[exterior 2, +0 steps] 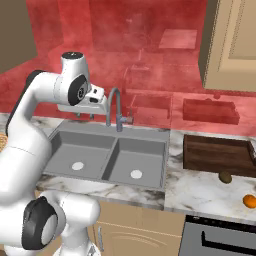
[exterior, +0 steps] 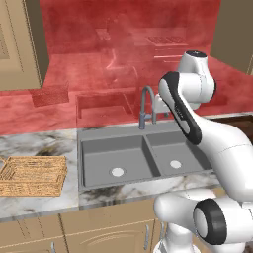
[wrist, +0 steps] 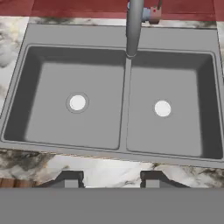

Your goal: Pick up all produce items and place them in the sink. Turn on the sink faucet to wash them. Then turn the sink off and put them in the tray.

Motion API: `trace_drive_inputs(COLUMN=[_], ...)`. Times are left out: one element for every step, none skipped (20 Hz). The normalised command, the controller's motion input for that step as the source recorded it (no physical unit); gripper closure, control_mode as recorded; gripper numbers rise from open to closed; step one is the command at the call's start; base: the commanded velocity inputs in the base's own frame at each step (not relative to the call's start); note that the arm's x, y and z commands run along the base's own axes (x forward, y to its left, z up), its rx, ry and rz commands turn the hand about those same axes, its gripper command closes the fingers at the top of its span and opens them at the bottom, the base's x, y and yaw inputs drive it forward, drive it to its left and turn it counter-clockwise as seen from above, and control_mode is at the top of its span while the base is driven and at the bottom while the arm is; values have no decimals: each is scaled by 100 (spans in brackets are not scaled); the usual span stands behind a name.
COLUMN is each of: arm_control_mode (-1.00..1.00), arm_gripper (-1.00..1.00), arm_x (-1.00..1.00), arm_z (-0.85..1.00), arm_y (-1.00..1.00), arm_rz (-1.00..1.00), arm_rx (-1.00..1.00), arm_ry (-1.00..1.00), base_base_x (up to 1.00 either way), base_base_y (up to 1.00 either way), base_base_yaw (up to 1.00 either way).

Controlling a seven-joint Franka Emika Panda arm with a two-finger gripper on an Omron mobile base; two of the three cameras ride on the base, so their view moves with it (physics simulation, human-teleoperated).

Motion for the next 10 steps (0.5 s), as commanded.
trace_drive_inputs(arm_control_mode=[-100, -100, -100, -100, -100, -100, -100, -100, -100, -100], arm_gripper=[-100, -100, -100, -100, -100, -100, -100, -100, -100, -100], arm_x=[-11, -44, -78, -74, -76, -85, -94, -61, -66, -61], arm_z=[0, 0, 0, -8, -25, -49, -53, -67, -71, -71], arm_y=[0, 0, -49, -73, -59, -60, -73, -74, -96, -100], arm_rz=[0, 0, -13, -23, -24, -29, -39, -51, -43, -40], arm_rx=[0, 0, 14, 21, 5, 0, 0, 0, 0, -1], arm_ry=[-1, -12, -25, -17, -9, 0, 0, 4, 0, 1], base_base_x=[0, 0, 0, 0, 0, 0, 0, 0, 0, 0], base_base_y=[0, 0, 0, 0, 0, 0, 0, 0, 0, 0], base_base_yaw=[0, 0, 0, 0, 0, 0, 0, 0, 0, 0])
